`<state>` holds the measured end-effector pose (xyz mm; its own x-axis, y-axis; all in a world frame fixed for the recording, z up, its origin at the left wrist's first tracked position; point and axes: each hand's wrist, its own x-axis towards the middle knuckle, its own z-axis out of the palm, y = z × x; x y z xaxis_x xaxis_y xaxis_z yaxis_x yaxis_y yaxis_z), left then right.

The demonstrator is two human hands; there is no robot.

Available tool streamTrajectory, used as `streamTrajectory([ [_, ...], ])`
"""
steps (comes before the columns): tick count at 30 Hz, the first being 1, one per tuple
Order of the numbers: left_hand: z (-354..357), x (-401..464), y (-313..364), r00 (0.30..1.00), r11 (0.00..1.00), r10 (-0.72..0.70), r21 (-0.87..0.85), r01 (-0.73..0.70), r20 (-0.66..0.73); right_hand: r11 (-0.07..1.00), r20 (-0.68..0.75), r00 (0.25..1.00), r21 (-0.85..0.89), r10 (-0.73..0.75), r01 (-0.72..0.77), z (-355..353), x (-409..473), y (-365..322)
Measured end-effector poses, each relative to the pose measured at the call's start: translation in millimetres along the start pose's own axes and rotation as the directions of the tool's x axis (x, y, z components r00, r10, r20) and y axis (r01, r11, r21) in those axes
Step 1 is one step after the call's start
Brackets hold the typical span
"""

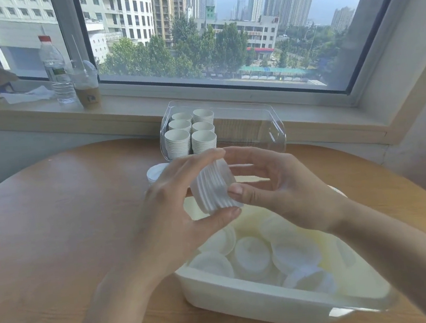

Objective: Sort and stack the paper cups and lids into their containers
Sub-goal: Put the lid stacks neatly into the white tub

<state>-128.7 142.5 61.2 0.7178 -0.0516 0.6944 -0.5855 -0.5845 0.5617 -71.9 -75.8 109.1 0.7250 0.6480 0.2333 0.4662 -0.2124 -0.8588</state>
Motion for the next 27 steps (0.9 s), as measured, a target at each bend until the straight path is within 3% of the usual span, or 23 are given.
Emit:
streamTrajectory([
  [4, -20, 3, -23, 0.987, 0.993, -0.105, -0.069, 0.097, -0.125, 0.983, -0.008, 0.998, -0.175, 0.054, -0.055, 0, 15, 2],
  [7, -35, -1, -55, 0.956, 0.976, -0.216, -0.079, 0.204, -0.199, 0.877, 0.010, 0.998, -0.477, 0.065, -0.052, -1, 27, 4],
  [10, -37, -13, -91, 0.916, 0.943, -0.332, -0.066, 0.326, -0.223, 0.776, 0.064, 0.994, -0.630, 0.091, -0.030, 3, 39, 12],
  [16, -19, -36, -141, 0.838, 0.846, -0.533, -0.050, 0.531, -0.117, 0.731, 0.104, 0.989, -0.682, 0.101, -0.003, 8, 44, 26],
  [21, -8, -41, -154, 0.834, 0.832, -0.552, -0.064, 0.551, -0.004, 0.734, 0.115, 0.990, -0.679, 0.079, 0.020, 8, 44, 28],
  [27, -2, -46, -158, 0.818, 0.817, -0.575, -0.029, 0.576, 0.018, 0.729, 0.131, 0.988, -0.684, 0.085, 0.028, 7, 42, 27],
])
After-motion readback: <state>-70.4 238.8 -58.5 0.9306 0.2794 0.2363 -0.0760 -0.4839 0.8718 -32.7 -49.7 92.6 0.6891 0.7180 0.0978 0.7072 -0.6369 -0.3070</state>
